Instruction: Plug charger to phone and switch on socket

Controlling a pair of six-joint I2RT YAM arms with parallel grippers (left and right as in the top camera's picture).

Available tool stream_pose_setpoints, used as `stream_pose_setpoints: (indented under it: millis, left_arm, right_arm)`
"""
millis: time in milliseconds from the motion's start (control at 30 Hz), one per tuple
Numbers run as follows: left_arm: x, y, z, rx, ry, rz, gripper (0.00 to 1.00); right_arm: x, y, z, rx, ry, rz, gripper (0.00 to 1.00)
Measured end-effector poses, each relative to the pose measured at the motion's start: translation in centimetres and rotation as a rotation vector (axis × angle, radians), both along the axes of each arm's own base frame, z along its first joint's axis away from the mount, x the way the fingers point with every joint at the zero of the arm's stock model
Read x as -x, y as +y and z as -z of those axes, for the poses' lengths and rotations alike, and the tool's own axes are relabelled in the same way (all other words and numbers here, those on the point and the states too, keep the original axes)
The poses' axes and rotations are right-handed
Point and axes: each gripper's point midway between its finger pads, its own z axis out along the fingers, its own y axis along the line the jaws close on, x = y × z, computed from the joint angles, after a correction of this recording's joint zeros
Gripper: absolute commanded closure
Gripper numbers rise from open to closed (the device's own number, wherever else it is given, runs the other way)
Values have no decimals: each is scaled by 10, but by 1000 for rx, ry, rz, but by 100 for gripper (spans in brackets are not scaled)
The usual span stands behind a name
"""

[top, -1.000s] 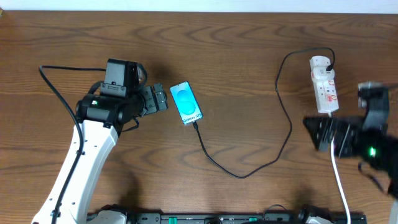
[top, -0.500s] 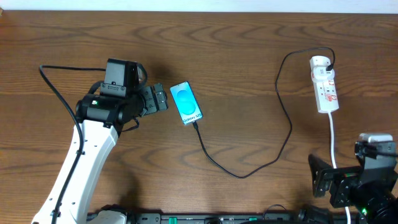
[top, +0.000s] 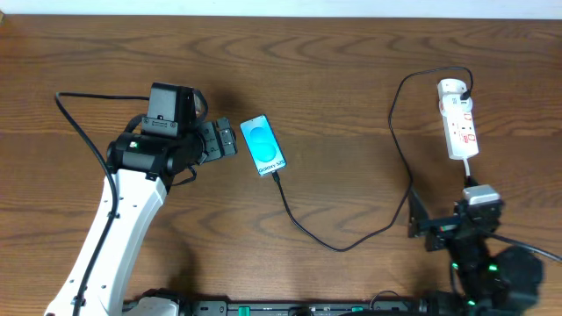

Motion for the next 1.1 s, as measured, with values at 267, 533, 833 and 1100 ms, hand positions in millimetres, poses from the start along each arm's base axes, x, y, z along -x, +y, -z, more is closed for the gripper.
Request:
stream_pose_setpoints:
  millis: [267, 533, 833, 1100]
  left_arm:
    - [0, 0, 0, 0, 0, 0, 0]
    - [0, 0, 0, 0, -1, 0, 1]
    - [0, 0, 0, 0, -1, 0, 1]
    - [0, 0, 0, 0, -1, 0, 1]
  right_arm:
    - [-22, 5, 78, -42, -42, -2, 1]
    - [-26, 4, 80, -32, -88, 10, 1]
    - [-26, 2, 79, -27, -96, 18, 1]
    - [-26, 2, 79, -27, -96, 19, 1]
